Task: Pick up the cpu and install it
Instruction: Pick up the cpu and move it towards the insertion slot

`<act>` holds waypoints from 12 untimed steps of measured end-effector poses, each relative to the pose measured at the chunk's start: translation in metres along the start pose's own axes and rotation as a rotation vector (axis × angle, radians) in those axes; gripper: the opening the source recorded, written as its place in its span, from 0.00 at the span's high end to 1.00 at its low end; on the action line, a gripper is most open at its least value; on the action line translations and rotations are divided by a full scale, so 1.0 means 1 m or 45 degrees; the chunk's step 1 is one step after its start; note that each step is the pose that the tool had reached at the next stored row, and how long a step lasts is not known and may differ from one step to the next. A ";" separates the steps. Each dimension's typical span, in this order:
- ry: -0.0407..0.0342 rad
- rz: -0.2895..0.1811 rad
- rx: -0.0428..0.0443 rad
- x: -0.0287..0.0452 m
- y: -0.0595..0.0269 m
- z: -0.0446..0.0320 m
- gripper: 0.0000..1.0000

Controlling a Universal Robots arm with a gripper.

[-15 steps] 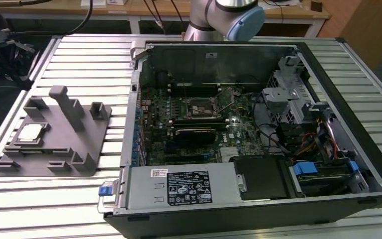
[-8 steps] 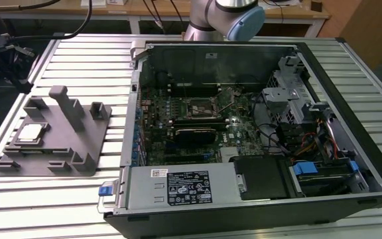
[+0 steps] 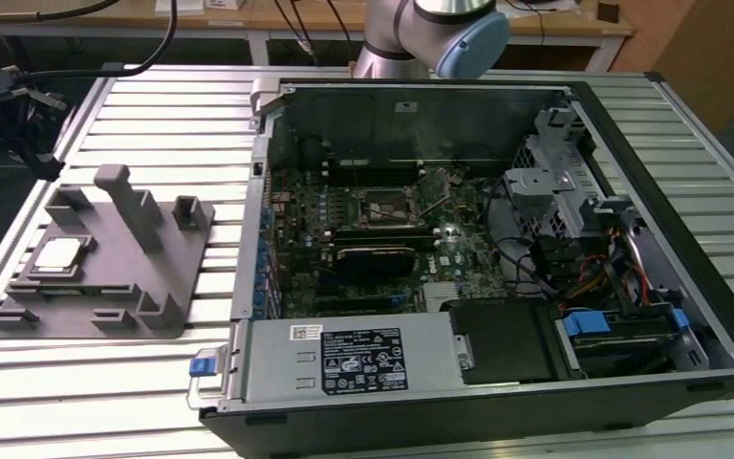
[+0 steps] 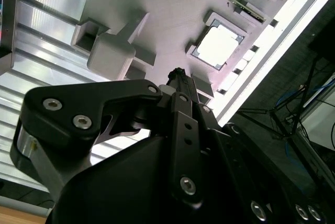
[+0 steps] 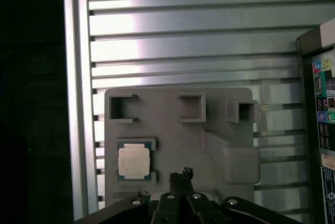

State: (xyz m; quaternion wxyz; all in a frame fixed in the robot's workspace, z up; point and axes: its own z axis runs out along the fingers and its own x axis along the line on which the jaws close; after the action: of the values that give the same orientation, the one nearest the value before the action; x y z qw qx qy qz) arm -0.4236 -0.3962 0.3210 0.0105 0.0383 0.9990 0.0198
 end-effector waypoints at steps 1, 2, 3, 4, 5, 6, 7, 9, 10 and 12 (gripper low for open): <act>0.0000 0.000 0.000 0.0000 0.0000 0.0000 0.89; 0.0000 0.000 0.000 0.0000 0.0000 0.0000 0.89; 0.0000 0.000 0.000 0.0000 0.0000 0.0000 0.89; 0.0000 0.000 0.000 0.0000 0.0000 0.0000 0.89; -0.0001 0.000 0.000 0.0000 0.0000 0.0001 0.89; -0.0004 0.000 0.000 0.0003 -0.0001 0.0002 0.89; -0.0005 0.000 0.000 0.0004 -0.0001 0.0004 0.89; -0.0002 0.000 0.000 0.0013 -0.0001 0.0010 0.89; -0.0003 0.000 0.000 0.0021 -0.0002 0.0018 0.89; -0.0001 0.000 0.000 0.0041 -0.0004 0.0034 0.89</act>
State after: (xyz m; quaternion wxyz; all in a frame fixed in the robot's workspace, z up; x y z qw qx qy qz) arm -0.4277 -0.3962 0.3175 0.0105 0.0384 0.9990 0.0198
